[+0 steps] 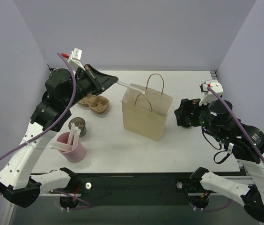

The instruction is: Pack the takeout coffee

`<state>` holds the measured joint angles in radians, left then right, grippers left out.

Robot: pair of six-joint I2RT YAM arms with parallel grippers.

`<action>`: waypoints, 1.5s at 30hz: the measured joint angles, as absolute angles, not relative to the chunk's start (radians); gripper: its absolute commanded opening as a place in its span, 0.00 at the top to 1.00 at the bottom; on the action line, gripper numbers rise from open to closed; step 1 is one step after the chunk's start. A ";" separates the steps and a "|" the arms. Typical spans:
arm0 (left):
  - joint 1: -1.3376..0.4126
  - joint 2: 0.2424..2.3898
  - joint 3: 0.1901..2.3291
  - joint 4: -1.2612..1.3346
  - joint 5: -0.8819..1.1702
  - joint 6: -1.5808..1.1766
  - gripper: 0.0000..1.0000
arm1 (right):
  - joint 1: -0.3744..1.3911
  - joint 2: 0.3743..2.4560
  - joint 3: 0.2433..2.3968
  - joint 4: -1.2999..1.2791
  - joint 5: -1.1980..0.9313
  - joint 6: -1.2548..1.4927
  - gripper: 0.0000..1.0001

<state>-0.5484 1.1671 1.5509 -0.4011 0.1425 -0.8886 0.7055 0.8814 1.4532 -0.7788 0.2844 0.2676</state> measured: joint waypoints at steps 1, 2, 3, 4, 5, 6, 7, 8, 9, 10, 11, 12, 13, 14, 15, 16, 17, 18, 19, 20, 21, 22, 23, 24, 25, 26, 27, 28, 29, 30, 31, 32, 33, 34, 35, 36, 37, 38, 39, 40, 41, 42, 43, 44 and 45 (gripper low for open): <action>-0.548 1.158 1.525 -0.397 0.158 -0.903 1.00 | 0.706 0.881 1.453 -0.778 0.284 0.269 0.00; -0.549 1.153 1.504 -0.397 0.173 -0.914 1.00 | 0.706 0.881 1.453 -0.779 0.284 0.269 0.00; -0.550 1.153 1.485 -0.393 0.189 -0.924 1.00 | 0.706 0.881 1.453 -0.779 0.284 0.271 0.00; -0.551 1.155 1.474 -0.392 0.198 -0.928 1.00 | 0.706 0.881 1.453 -0.779 0.284 0.272 0.00; -0.554 1.158 1.461 -0.388 0.210 -0.931 1.00 | 0.706 0.881 1.453 -0.779 0.284 0.276 0.00; -0.555 1.163 1.448 -0.381 0.220 -0.932 1.00 | 0.706 0.881 1.453 -0.780 0.284 0.279 0.00; -0.556 1.171 1.433 -0.367 0.232 -0.933 1.00 | 0.706 0.882 1.453 -0.783 0.284 0.284 0.00; -0.556 1.179 1.417 -0.347 0.244 -0.934 1.00 | 0.706 0.882 1.453 -0.785 0.284 0.288 0.00; -0.558 1.191 1.404 -0.329 0.253 -0.936 1.00 | 0.706 0.882 1.453 -0.788 0.284 0.292 0.00; -0.558 1.209 1.395 -0.315 0.264 -0.938 1.00 | 0.706 0.882 1.454 -0.792 0.283 0.296 0.00; -0.558 1.226 1.391 -0.300 0.271 -0.939 1.00 | 0.706 0.882 1.454 -0.797 0.283 0.303 0.00; -0.558 1.252 1.388 -0.282 0.282 -0.940 1.00 | 0.706 0.883 1.454 -0.801 0.283 0.308 0.00; -0.559 1.281 1.388 -0.268 0.292 -0.940 1.00 | 0.706 0.883 1.455 -0.809 0.284 0.315 0.00; -0.559 1.310 1.388 -0.256 0.301 -0.939 1.00 | 0.706 0.883 1.456 -0.817 0.285 0.318 0.00; -0.560 1.338 1.389 -0.250 0.310 -0.936 0.98 | 0.706 0.881 1.456 -0.826 0.286 0.324 0.00; -0.561 1.365 1.390 -0.250 0.319 -0.933 0.94 | 0.706 0.881 1.456 -0.834 0.288 0.331 0.00; -0.561 1.390 1.390 -0.250 0.327 -0.929 0.88 | 0.706 0.880 1.456 -0.839 0.291 0.337 0.00; -0.561 1.410 1.390 -0.253 0.334 -0.923 0.74 | 0.706 0.878 1.455 -0.845 0.293 0.342 0.00; -0.561 1.427 1.390 -0.256 0.341 -0.915 0.61 | 0.706 0.875 1.453 -0.850 0.295 0.349 0.00; -0.561 1.438 1.390 -0.258 0.348 -0.908 0.53 | 0.706 0.873 1.451 -0.855 0.300 0.355 0.00; -0.561 1.446 1.390 -0.260 0.355 -0.896 0.40 | 0.706 0.870 1.449 -0.861 0.305 0.364 0.00; -0.558 1.450 1.390 -0.262 0.361 -0.886 0.37 | 0.706 0.870 1.449 -0.870 0.310 0.371 0.00; -0.556 1.451 1.392 -0.266 0.366 -0.873 0.34 | 0.706 0.870 1.449 -0.878 0.311 0.378 0.00; -0.553 1.451 1.396 -0.273 0.369 -0.867 0.29 | 0.706 0.870 1.449 -0.884 0.312 0.386 0.00; -0.545 1.452 1.408 -0.286 0.374 -0.855 0.24 | 0.706 0.872 1.449 -0.890 0.311 0.397 0.00; -0.539 1.452 1.416 -0.290 0.376 -0.847 0.14 | 0.706 0.873 1.449 -0.894 0.311 0.404 0.00; -0.525 1.452 1.434 -0.301 0.378 -0.834 0.03 | 0.706 0.877 1.449 -0.898 0.310 0.418 0.00; -0.513 1.452 1.447 -0.307 0.379 -0.817 0.03 | 0.706 0.881 1.449 -0.901 0.310 0.429 0.00; -0.503 1.452 1.462 -0.318 0.380 -0.799 0.03 | 0.706 0.885 1.449 -0.903 0.310 0.444 0.00; -0.493 1.452 1.476 -0.331 0.379 -0.785 0.03 | 0.706 0.890 1.450 -0.904 0.310 0.455 0.00; -0.484 1.454 1.491 -0.346 0.378 -0.767 0.03 | 0.706 0.896 1.452 -0.905 0.310 0.472 0.00; -0.474 1.455 1.507 -0.367 0.373 -0.740 0.03 | 0.706 0.902 1.455 -0.907 0.310 0.485 0.00; -0.469 1.455 1.518 -0.381 0.369 -0.722 0.03 | 0.706 0.905 1.459 -0.909 0.310 0.496 0.00; -0.463 1.455 1.529 -0.398 0.358 -0.698 0.03 | 0.706 0.909 1.463 -0.909 0.310 0.511 0.00; -0.459 1.455 1.538 -0.414 0.343 -0.674 0.03 | 0.706 0.910 1.464 -0.909 0.310 0.525 0.00; -0.456 1.455 1.545 -0.425 0.331 -0.651 0.03 | 0.706 0.911 1.464 -0.910 0.310 0.538 0.00; -0.454 1.455 1.551 -0.438 0.314 -0.627 0.03 | 0.706 0.911 1.464 -0.910 0.310 0.551 0.00; -0.453 1.454 1.554 -0.447 0.303 -0.604 0.03 | 0.706 0.911 1.465 -0.910 0.310 0.562 0.00; -0.452 1.452 1.554 -0.455 0.292 -0.584 0.03 | 0.706 0.911 1.466 -0.911 0.310 0.575 0.00; -0.452 1.448 1.554 -0.464 0.286 -0.566 0.03 | 0.706 0.913 1.470 -0.912 0.311 0.585 0.00; -0.452 1.443 1.554 -0.471 0.278 -0.554 0.03 | 0.706 0.914 1.475 -0.912 0.312 0.594 0.00; -0.452 1.438 1.553 -0.477 0.272 -0.542 0.03 | 0.706 0.915 1.479 -0.913 0.315 0.601 0.00; -0.452 1.430 1.551 -0.480 0.268 -0.534 0.03 | 0.706 0.915 1.484 -0.913 0.322 0.607 0.00; -0.452 1.418 1.547 -0.484 0.265 -0.528 0.03 | 0.706 0.915 1.491 -0.914 0.330 0.610 0.00; -0.452 1.404 1.541 -0.485 0.264 -0.522 0.03 | 0.706 0.915 1.497 -0.914 0.337 0.614 0.00</action>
<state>-0.4519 1.4036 1.5410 -0.4850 0.2638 -0.5217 0.7055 0.9146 1.4967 -0.9138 0.3374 0.6136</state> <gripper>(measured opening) 0.972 0.999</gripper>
